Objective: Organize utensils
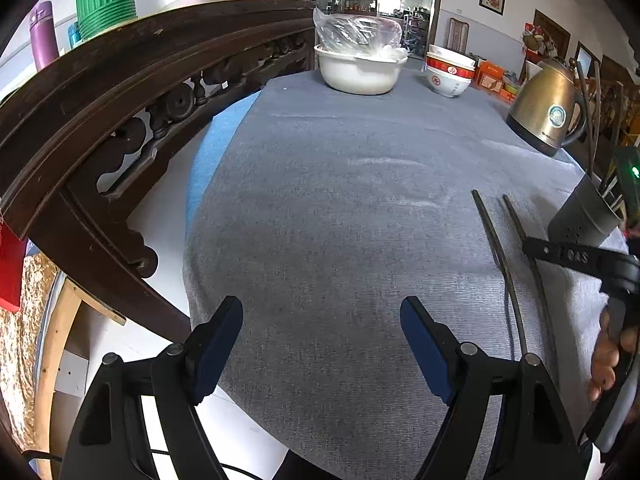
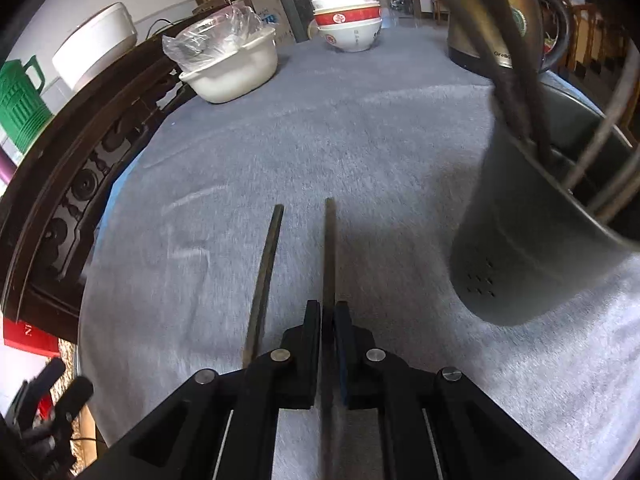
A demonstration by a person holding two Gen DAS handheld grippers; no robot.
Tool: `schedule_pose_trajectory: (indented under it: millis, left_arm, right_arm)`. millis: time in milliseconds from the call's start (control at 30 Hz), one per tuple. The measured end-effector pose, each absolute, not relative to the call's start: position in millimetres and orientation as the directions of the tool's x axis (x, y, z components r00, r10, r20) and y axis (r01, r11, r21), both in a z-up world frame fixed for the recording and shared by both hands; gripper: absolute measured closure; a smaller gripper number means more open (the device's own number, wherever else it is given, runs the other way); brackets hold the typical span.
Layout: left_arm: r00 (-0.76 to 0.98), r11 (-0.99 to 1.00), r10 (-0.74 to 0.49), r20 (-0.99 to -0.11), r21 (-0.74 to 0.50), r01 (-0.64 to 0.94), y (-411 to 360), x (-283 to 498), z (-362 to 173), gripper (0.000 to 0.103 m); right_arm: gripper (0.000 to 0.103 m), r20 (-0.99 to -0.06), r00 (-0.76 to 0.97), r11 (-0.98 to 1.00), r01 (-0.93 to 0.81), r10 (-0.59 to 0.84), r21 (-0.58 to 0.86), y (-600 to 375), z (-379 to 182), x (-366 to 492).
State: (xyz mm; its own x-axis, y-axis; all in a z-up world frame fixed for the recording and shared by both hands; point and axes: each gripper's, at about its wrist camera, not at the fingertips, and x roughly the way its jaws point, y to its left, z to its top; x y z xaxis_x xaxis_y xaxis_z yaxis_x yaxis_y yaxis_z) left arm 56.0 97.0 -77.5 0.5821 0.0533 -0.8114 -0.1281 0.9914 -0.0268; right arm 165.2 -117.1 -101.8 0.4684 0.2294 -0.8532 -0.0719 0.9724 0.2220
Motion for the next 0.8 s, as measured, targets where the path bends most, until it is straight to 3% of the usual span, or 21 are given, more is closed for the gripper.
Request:
schedule_pose_trajectory:
  millis: [300, 533, 800]
  left_arm:
    - [0.586, 0.991, 0.076, -0.807, -0.004, -0.135, 97.2, 58.5, -72.9, 0.021]
    - [0.576, 0.996, 0.034, -0.817, -0.022, -0.090, 88.4, 71.4, -66.8, 0.022]
    - [0.523, 0.994, -0.111, -0.845, -0.105, 0.040, 64.2, 110.2, -55.3, 0.021]
  right_arm:
    - [0.092, -0.856, 0.504, 0.992, -0.107, 0.118, 0.074, -89.6, -109.6, 195.7]
    - [0.097, -0.826, 0.545, 0.989, -0.112, 0.146, 0.100, -97.3, -107.4, 191.8]
    - [0.097, -0.748, 0.617, 0.970, -0.164, 0.243, 0.180, -120.2, -78.5, 144.4]
